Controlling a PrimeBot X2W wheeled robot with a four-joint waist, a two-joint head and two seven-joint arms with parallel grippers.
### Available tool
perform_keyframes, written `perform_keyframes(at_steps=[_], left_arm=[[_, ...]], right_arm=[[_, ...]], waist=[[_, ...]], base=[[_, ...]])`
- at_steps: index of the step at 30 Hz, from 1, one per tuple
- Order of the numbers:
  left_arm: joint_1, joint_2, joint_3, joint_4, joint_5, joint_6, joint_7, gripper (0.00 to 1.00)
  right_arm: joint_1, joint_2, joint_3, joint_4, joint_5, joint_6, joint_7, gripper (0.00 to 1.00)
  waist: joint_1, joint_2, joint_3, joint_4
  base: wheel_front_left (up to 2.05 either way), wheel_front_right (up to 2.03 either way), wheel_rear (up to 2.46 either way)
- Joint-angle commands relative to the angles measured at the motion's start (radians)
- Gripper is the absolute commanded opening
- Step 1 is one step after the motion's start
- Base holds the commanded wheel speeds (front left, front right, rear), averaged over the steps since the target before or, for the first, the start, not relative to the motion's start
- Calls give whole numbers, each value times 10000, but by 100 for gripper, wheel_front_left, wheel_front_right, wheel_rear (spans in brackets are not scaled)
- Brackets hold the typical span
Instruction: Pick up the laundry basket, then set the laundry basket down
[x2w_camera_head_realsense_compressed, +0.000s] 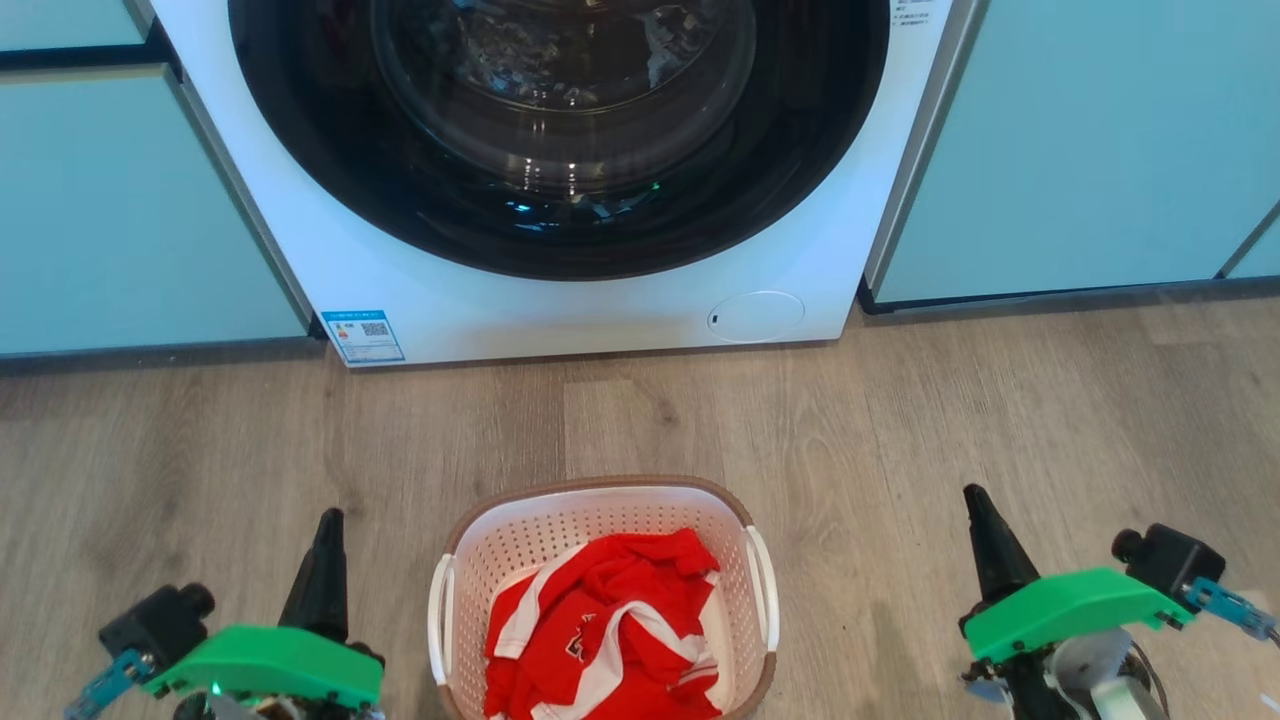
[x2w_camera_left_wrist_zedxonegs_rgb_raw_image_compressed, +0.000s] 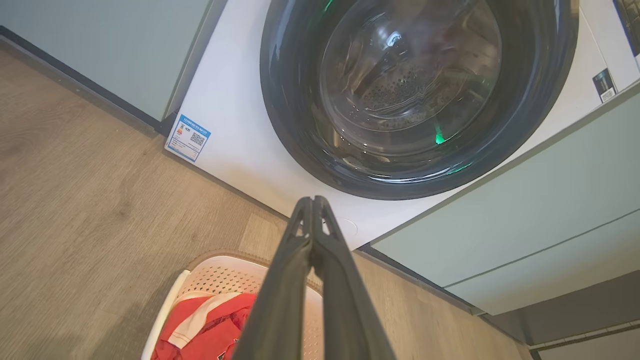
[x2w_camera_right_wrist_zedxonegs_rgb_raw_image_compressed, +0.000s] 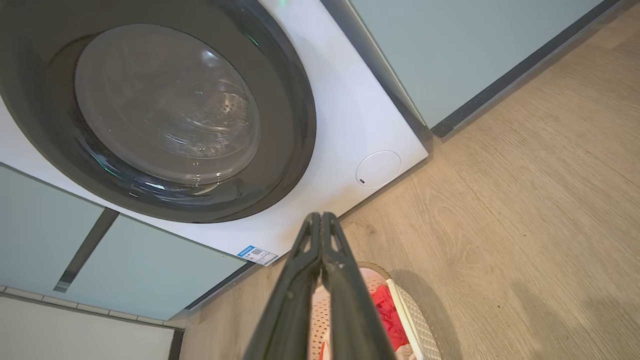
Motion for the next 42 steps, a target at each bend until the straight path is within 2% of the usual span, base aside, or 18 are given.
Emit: perform_keyframes(at_steps=[1, 42], left_arm=[[-581, 158, 206, -269, -247, -89, 35, 0], [-1366, 174, 820, 260, -4914, -173, 1204, 0]], right_arm=[[-535, -120, -22, -284, 228, 27, 35, 0], [-838, -130, -1106, -112, 4268, 49, 1176, 0]], waist=[[0, -1, -2, 5], [0, -1, -65, 224]], base=[[0, 0, 0], [0, 0, 0]])
